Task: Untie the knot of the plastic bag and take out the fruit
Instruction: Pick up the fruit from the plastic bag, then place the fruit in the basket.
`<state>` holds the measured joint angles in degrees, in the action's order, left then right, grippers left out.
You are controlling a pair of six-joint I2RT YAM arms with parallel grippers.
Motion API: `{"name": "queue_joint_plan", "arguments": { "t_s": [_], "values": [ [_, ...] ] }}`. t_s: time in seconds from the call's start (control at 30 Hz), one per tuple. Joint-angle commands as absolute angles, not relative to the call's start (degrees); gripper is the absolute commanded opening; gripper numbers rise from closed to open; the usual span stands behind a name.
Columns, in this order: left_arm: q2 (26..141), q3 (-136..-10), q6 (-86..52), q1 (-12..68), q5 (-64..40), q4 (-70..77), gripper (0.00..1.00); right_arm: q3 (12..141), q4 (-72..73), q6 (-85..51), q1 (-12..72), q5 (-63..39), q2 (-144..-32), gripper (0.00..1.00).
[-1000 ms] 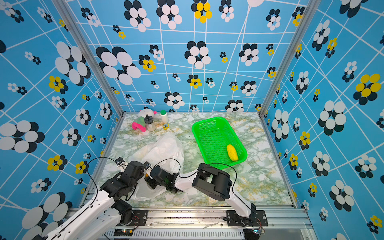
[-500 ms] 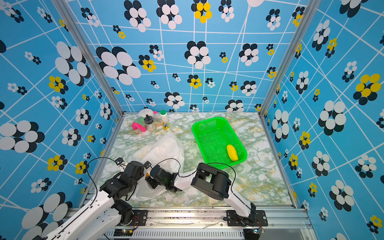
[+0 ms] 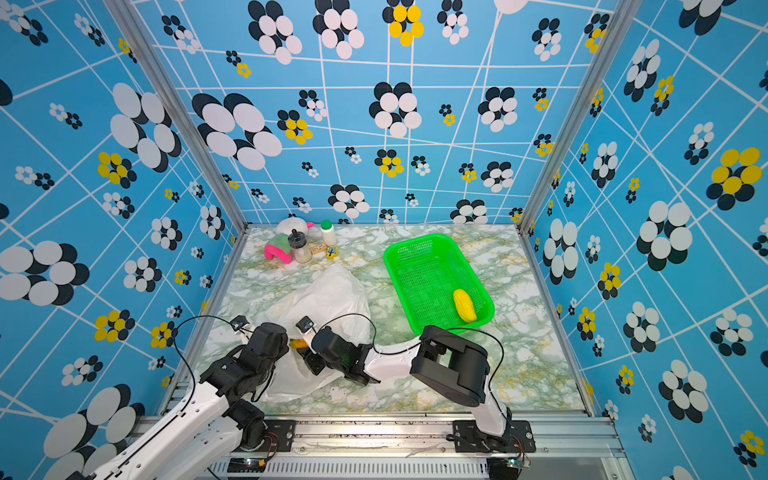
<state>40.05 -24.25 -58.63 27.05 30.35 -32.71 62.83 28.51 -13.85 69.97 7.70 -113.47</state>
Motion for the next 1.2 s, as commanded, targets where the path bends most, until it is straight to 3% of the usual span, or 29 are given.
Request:
{"name": "queue_joint_plan", "arguments": {
  "t_s": [0.0,0.23,0.4,0.6,0.8,0.9,1.03,1.17],
  "values": [
    [40.14,-23.36,-57.51,26.55,30.27,-32.57,0.0,59.95,28.36,-15.25,69.7,9.07,-109.29,0.34],
    [42.12,-27.3,-54.4,26.5,30.74,-29.82,0.0,49.51,25.31,-16.94,70.09,4.15,-99.14,0.33],
    [43.92,-31.63,-51.03,26.54,27.43,-25.31,0.0,43.71,22.59,-17.56,72.86,6.17,-94.03,0.31],
    [46.71,-33.49,-52.46,31.47,27.89,-23.13,0.0,34.25,30.44,-18.14,73.42,4.83,-83.41,0.28],
    [46.37,-30.76,-53.92,35.44,32.22,-24.9,0.0,30.44,27.65,-17.06,72.52,13.66,-70.26,0.28],
    [45.35,-27.94,-54.32,35.42,31.68,-23.45,0.0,30.02,23.69,-17.91,70.92,23.32,-65.87,0.26],
    [43.52,-26.76,-54.16,35.44,31.03,-22.62,0.0,29.66,16.72,-19.94,65.49,32.33,-59.59,0.26],
    [44.1,-33.32,-55.37,35.24,30.46,-29.05,0.0,30.81,7.47,-23.39,58.79,37.67,-54.25,0.31]
  ]
}}
